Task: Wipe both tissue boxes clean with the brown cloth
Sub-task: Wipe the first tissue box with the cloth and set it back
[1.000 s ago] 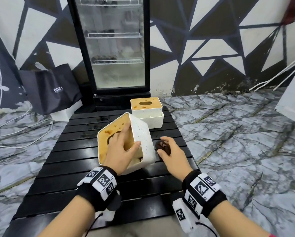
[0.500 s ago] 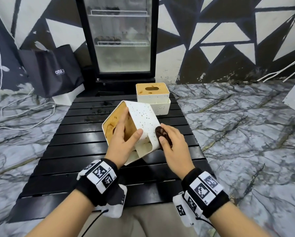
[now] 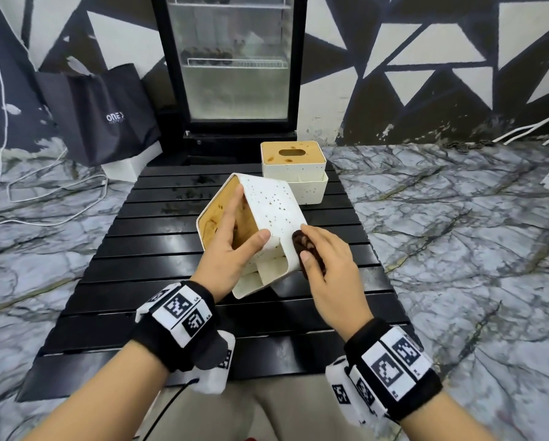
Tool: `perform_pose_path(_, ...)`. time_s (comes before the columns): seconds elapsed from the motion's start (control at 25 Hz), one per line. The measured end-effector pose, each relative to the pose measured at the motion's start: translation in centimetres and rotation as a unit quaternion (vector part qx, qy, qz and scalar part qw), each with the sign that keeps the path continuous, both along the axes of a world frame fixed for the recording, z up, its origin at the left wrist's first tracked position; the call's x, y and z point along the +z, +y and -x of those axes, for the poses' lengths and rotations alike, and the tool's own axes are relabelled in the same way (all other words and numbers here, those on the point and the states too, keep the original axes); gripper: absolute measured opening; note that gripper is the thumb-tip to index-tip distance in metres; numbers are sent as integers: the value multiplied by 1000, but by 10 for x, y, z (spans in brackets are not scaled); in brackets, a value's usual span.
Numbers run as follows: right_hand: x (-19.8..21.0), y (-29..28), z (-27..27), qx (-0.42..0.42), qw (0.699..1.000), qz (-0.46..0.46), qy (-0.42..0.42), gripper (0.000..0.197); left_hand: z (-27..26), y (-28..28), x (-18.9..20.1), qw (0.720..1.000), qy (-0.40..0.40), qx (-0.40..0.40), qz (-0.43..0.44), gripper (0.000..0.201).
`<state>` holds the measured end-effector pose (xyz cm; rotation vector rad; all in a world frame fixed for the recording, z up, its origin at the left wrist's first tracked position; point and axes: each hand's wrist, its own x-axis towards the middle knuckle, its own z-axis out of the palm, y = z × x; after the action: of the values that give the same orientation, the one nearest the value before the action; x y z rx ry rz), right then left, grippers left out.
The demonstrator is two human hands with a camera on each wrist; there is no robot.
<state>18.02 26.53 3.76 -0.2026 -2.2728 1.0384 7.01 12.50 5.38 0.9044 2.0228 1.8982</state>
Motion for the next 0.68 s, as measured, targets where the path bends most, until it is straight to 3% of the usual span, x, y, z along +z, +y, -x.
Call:
perform_pose_path(0.16,10,0,12,28,999,-39,-1,40,4,2,3,999,-19,-25,-7,79)
perform_pose_path(0.68,8,8,13,31,999,-6,-7,42,7,-4,9,996,20,-55,61,95)
